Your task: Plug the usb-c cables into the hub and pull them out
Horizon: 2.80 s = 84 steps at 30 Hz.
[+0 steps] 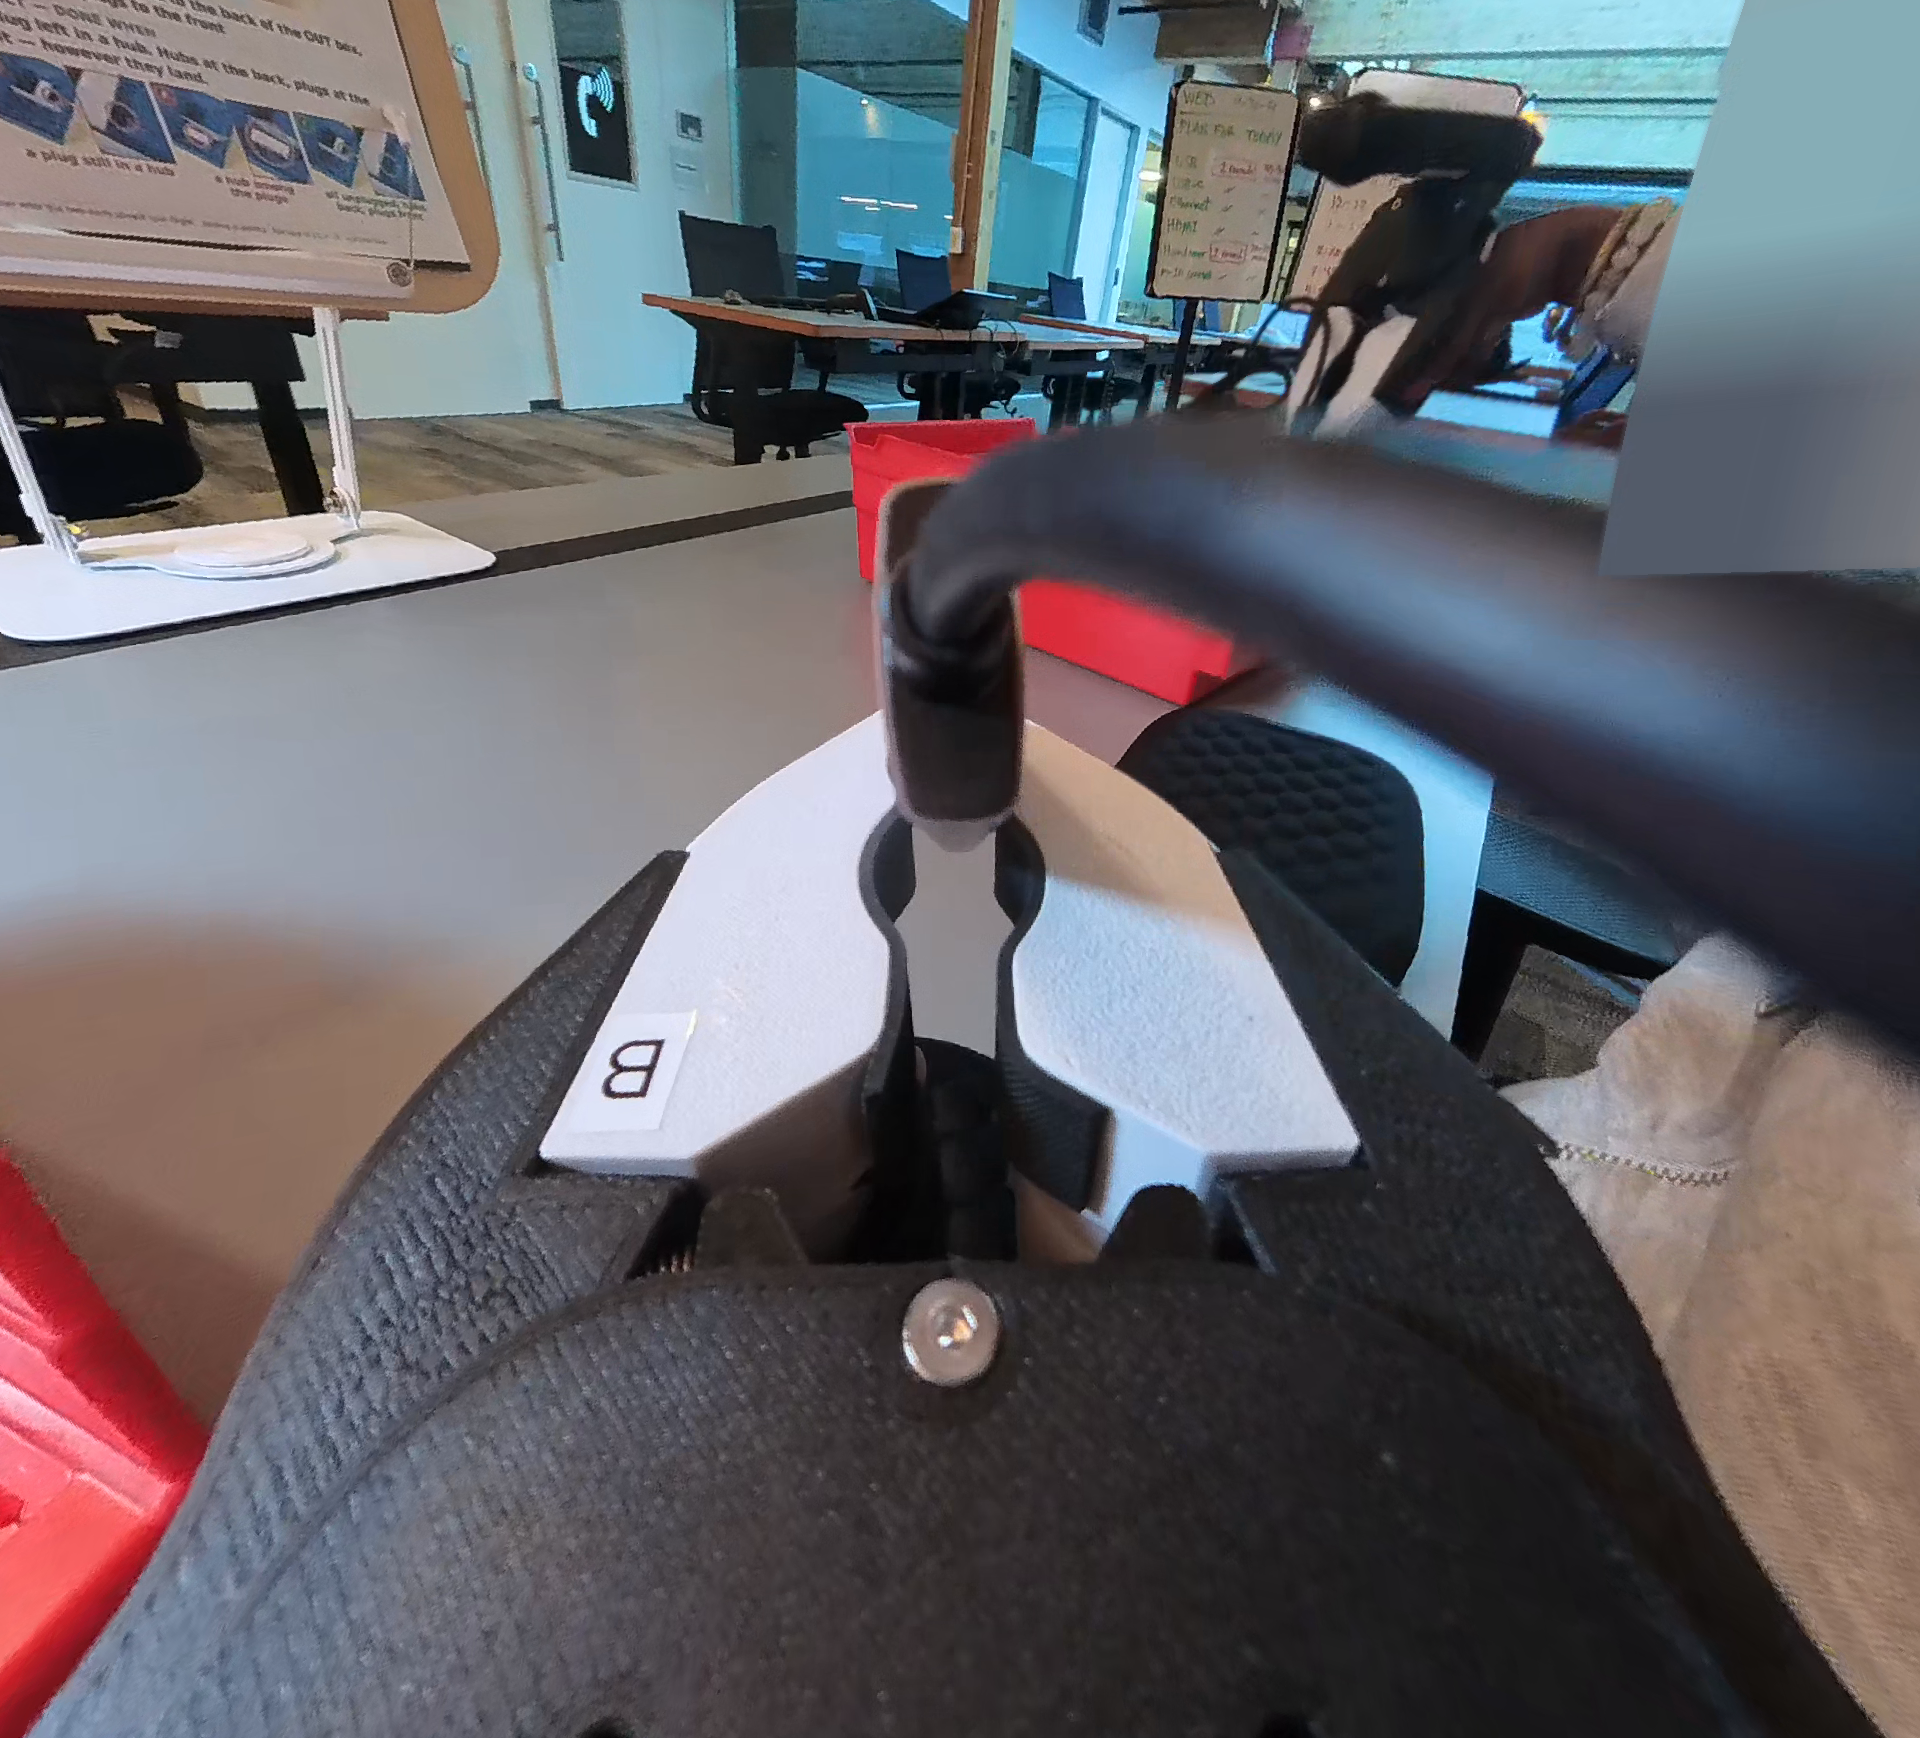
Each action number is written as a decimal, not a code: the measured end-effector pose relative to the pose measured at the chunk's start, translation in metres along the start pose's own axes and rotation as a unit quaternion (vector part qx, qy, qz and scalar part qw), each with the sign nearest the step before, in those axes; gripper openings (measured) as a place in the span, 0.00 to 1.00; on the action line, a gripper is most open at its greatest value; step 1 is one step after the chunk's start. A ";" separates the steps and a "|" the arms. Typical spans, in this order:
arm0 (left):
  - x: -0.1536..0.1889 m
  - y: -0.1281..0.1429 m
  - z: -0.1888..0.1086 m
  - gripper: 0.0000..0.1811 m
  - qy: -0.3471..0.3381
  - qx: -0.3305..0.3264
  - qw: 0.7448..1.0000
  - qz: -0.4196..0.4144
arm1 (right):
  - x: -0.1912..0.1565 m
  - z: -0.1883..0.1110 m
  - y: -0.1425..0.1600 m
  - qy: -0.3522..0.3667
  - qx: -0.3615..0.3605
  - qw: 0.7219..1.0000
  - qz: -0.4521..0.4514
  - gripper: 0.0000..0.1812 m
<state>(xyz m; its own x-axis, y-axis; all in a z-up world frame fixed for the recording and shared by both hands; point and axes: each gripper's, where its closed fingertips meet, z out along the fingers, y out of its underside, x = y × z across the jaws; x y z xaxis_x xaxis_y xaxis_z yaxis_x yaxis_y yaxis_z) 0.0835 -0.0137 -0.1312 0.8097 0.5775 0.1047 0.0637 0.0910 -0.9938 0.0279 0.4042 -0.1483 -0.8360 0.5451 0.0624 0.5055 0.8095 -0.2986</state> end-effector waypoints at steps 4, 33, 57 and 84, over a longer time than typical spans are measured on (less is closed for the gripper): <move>0.001 0.000 0.000 0.06 0.003 0.001 1.000 0.001 | 0.024 0.008 0.028 0.131 -0.131 0.983 0.004 0.11; -0.002 -0.004 -0.004 0.06 0.008 0.020 1.000 -0.019 | 0.095 0.019 0.005 0.229 -0.185 0.926 -0.234 0.17; 0.001 -0.004 -0.004 0.06 0.010 0.017 1.000 -0.007 | 0.034 -0.143 -0.111 0.176 0.218 0.954 -0.108 0.10; 0.003 -0.003 -0.003 0.06 0.013 0.014 1.000 0.001 | 0.031 0.084 -0.020 0.075 -0.007 0.992 -0.106 0.10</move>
<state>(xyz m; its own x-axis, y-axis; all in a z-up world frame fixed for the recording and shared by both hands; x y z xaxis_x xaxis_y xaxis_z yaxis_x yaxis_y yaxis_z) 0.0876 -0.0148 -0.1279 0.8252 0.5558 0.1008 0.0452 0.1129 -0.9926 -0.0256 0.3869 -0.2202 -0.8832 0.3883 0.2631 0.3261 0.9115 -0.2508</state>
